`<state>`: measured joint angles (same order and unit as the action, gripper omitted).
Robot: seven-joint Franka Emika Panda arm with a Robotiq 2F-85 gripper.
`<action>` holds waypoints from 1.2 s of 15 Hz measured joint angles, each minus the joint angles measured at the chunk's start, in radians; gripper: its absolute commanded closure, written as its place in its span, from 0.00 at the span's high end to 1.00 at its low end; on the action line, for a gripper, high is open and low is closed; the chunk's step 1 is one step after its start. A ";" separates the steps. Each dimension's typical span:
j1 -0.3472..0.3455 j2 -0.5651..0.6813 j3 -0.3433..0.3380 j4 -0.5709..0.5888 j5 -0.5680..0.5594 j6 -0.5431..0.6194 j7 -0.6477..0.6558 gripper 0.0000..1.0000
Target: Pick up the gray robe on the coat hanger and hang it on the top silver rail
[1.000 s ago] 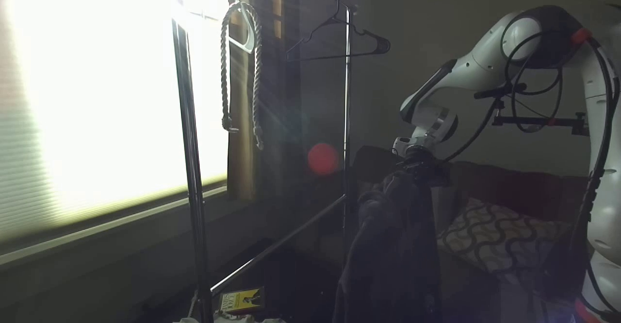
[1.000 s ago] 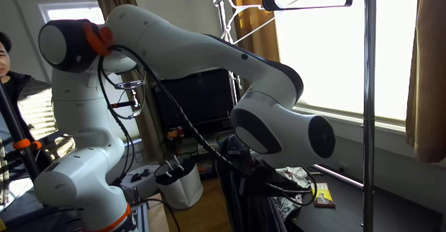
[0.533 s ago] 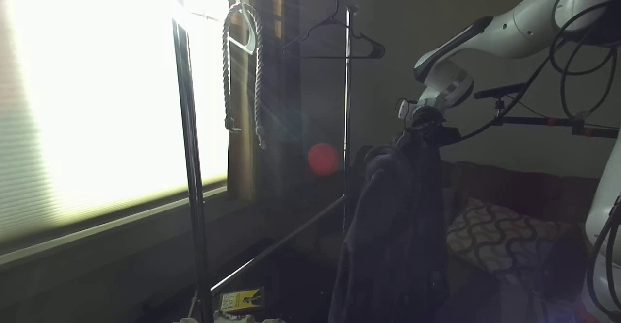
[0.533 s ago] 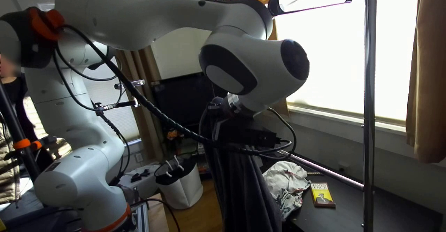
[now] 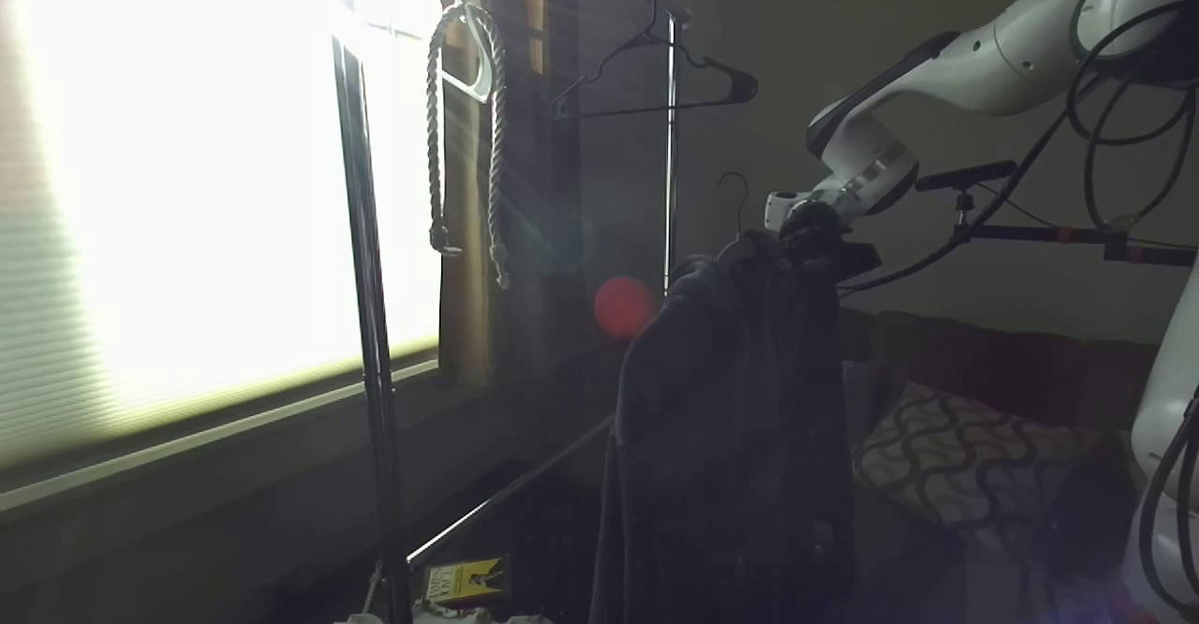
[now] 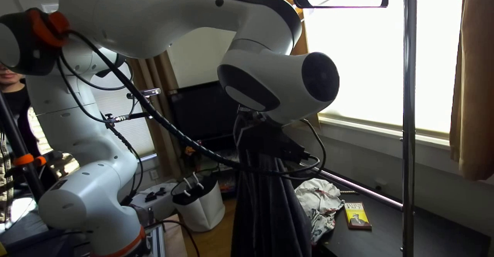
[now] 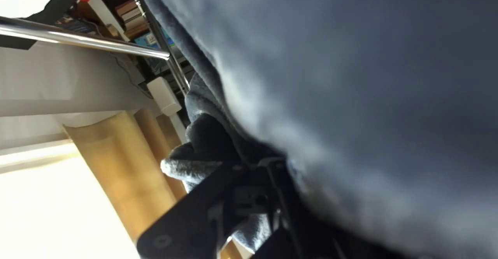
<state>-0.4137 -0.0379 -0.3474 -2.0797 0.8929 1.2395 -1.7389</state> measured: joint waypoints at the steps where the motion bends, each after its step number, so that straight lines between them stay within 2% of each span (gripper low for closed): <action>1: 0.000 -0.006 -0.006 0.003 0.036 0.006 0.031 0.03; 7: -0.007 -0.138 -0.044 0.003 0.190 0.090 0.205 0.03; 8: -0.008 -0.165 -0.047 0.000 0.204 0.121 0.227 0.11; 10: -0.009 -0.218 -0.047 -0.019 0.214 0.192 0.237 0.11; 11: -0.009 -0.235 -0.047 -0.031 0.214 0.206 0.239 0.03; 14: -0.006 -0.242 -0.046 -0.053 0.206 0.229 0.240 0.03; 18: 0.005 -0.285 -0.004 -0.137 0.264 0.406 0.277 0.03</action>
<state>-0.4088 -0.3227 -0.3514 -2.2165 1.1570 1.6458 -1.4618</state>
